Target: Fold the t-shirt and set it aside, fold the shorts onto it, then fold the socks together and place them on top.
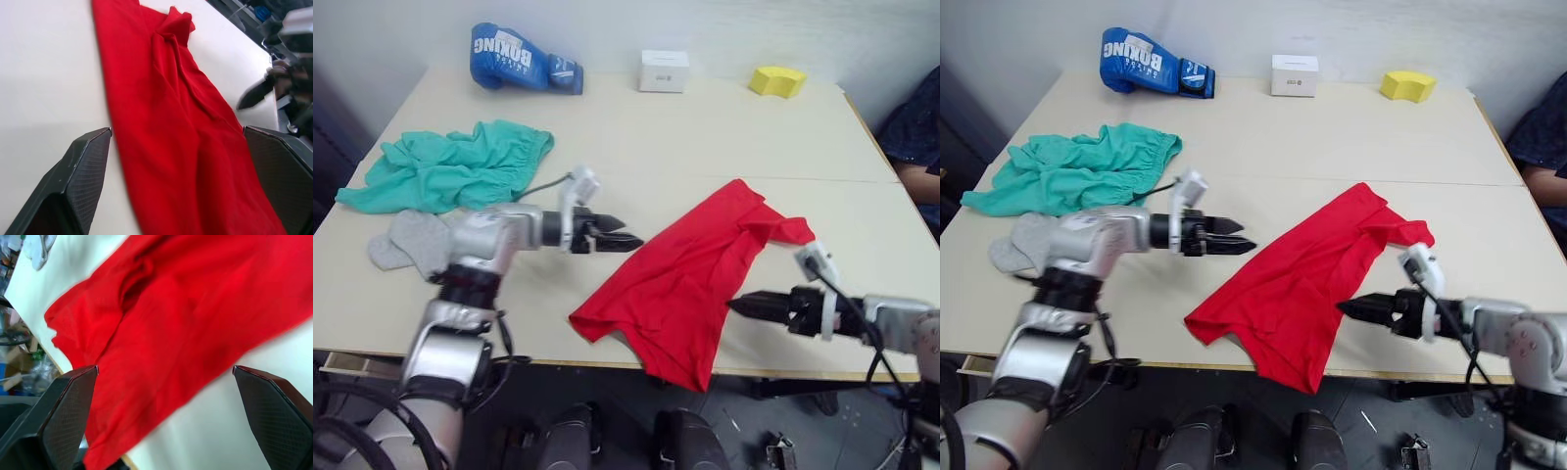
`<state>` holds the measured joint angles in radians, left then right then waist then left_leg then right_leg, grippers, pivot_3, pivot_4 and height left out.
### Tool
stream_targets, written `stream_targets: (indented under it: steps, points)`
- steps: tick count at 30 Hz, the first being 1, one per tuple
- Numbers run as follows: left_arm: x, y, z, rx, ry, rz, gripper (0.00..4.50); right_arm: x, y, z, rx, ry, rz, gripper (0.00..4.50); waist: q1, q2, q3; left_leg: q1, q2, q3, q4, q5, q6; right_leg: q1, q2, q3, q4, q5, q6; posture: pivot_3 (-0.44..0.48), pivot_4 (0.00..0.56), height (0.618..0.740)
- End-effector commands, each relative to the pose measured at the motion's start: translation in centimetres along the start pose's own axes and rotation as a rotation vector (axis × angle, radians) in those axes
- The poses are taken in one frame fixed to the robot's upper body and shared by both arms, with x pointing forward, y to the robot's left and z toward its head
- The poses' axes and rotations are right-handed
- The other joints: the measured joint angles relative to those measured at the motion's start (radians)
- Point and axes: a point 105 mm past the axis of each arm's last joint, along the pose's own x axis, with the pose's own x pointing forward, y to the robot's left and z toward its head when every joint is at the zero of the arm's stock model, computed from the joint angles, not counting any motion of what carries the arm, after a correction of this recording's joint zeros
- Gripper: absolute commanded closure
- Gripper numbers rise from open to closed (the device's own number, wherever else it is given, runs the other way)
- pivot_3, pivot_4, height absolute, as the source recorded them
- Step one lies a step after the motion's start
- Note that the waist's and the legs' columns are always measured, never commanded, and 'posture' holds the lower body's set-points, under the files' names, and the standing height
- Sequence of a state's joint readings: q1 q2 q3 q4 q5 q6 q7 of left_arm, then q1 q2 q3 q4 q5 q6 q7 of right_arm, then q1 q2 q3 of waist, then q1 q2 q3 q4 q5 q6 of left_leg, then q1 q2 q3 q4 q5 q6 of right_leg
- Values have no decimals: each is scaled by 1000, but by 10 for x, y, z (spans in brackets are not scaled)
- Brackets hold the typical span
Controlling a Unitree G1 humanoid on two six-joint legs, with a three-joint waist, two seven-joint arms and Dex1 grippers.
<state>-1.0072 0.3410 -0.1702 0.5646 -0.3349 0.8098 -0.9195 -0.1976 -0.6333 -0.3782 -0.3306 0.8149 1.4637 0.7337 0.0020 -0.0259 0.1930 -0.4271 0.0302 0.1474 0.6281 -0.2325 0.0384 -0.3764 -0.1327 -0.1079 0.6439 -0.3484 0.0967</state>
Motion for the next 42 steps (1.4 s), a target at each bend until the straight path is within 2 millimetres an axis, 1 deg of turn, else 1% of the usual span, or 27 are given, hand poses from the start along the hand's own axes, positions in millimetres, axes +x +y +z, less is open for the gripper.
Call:
stream_targets:
  steps: [1, 3, 5, 8, 9, 12, 15, 17, 20, 23, 24, 27, 28, 30, 31, 34, 36, 39, 42]
  points:
    - [19, 17, -2, 26, 42, 82, 0, 2, 3, -6, -19, -10, -41, 7, -5, 0, 0, 0, 0, 0, 0, 0, 0, 0, 0, 0, 0, 0, 0, 0, 150, 740]
    - [28, 26, -3, 36, 70, 151, 0, 3, 5, -10, -7, -14, -42, 7, -4, -1, 0, 0, 0, 0, 1, 0, 0, 0, 0, 0, 0, 0, 0, 0, 150, 740]
    - [36, 30, -2, 33, 68, 183, 0, 3, 7, -16, 2, -7, -41, 7, -1, -1, 0, 0, 1, -1, 1, 0, 1, 0, 0, -1, 0, 0, 0, 0, 150, 740]
    - [51, 23, -11, 37, 107, 146, 0, 10, 16, -23, 22, -6, -12, 7, 0, -2, 0, 0, 1, -1, 1, -1, 2, 1, 0, -1, 0, 0, 0, 0, 150, 740]
    - [54, 20, -13, 43, 118, 128, 0, 13, 18, -24, 29, -8, 0, 7, 0, -2, 0, 1, 1, -1, 1, -4, 7, 1, 0, -1, 0, 0, 0, 0, 150, 740]
    - [60, 15, -12, 40, 112, 106, 0, 21, 23, -27, 43, -15, 19, 7, -1, -2, -1, 1, 1, -1, 1, -4, 7, 1, 0, -1, 0, 0, 0, 0, 150, 740]
    - [67, 10, -11, 47, 103, 89, 596, 31, 32, -26, 40, -23, 61, 0, -2, -2, -1, 1, 1, -1, 1, -5, 7, 1, 0, -1, 0, 0, 0, 0, 150, 740]
    - [69, 9, -12, 49, 103, 84, 1200, 34, 34, -23, 36, -32, 65, 0, -2, -2, -1, 1, 1, -1, 1, -5, 7, 1, 0, -1, 0, 0, 0, 0, 150, 740]
    - [72, 7, -13, 47, 104, 78, 2165, 38, 33, -19, 37, -50, 60, 625, -3, -2, -1, 1, 1, -1, 1, -5, 7, 1, 0, -1, 0, 0, 0, 0, 150, 740]
    - [74, 4, -16, 57, 118, 64, 3093, 39, 33, -21, 37, -43, 60, 1662, -3, -2, -1, 1, 0, -1, 1, -5, 7, 1, 0, -1, 0, 0, 0, 0, 150, 740]
    - [74, 5, -17, 63, 124, 66, 3468, 39, 33, -22, 37, -43, 60, 2088, -3, -2, -1, 1, 0, -1, 1, -5, 7, 1, 0, -1, 0, 0, 0, 0, 150, 740]
    - [73, 12, -19, 89, 131, 125, 4430, 39, 30, -22, 40, -59, 49, 3123, -3, -2, -1, 0, 0, -1, 1, -5, 7, 1, 0, -1, 0, 0, 0, 0, 150, 740]
    - [72, 13, -18, 81, 119, 132, 4500, 38, 29, -22, 41, -70, 46, 3504, -3, -2, -1, 0, 0, 0, 1, -5, 7, 1, 0, -1, 0, 0, 0, 0, 150, 740]
    - [72, 13, -17, 64, 99, 124, 4500, 38, 28, -20, 42, -89, 46, 4240, -3, -2, -1, 0, 0, 0, 2, -5, 8, 1, 0, -1, 0, 0, 0, 0, 150, 740]
    - [72, 12, -17, 63, 96, 120, 4500, 37, 29, -20, 42, -93, 49, 4487, -3, -2, -1, 0, 0, 0, 2, -5, 8, 1, 0, -1, 0, 0, 0, 0, 150, 740]
    - [71, 14, -13, 39, 46, 130, 4500, 36, 28, -20, 30, -92, 47, 4487, -3, -2, -1, 0, 0, -1, 2, -6, 8, 1, 0, -1, 1, 0, 0, 0, 150, 740]
    - [65, 21, -4, -30, -45, 161, 4500, 35, 26, -17, 14, -88, 43, 4487, -4, -2, -1, 0, 0, -1, 2, -6, 8, 0, 0, -1, 1, 0, 0, 0, 150, 740]
    - [53, 30, 2, -64, -121, 199, 4500, 34, 24, -10, -10, -86, 47, 4487, -8, -2, -1, 0, 0, 0, 2, -6, 8, 0, -1, -1, 1, 0, 0, 0, 150, 740]
    - [28, 46, 8, -137, -249, 259, 4500, 39, 19, 7, -58, -91, 45, 4487, -22, -2, -1, 1, 1, 0, 1, -5, 7, 0, 0, -1, 2, 0, 0, 0, 150, 740]
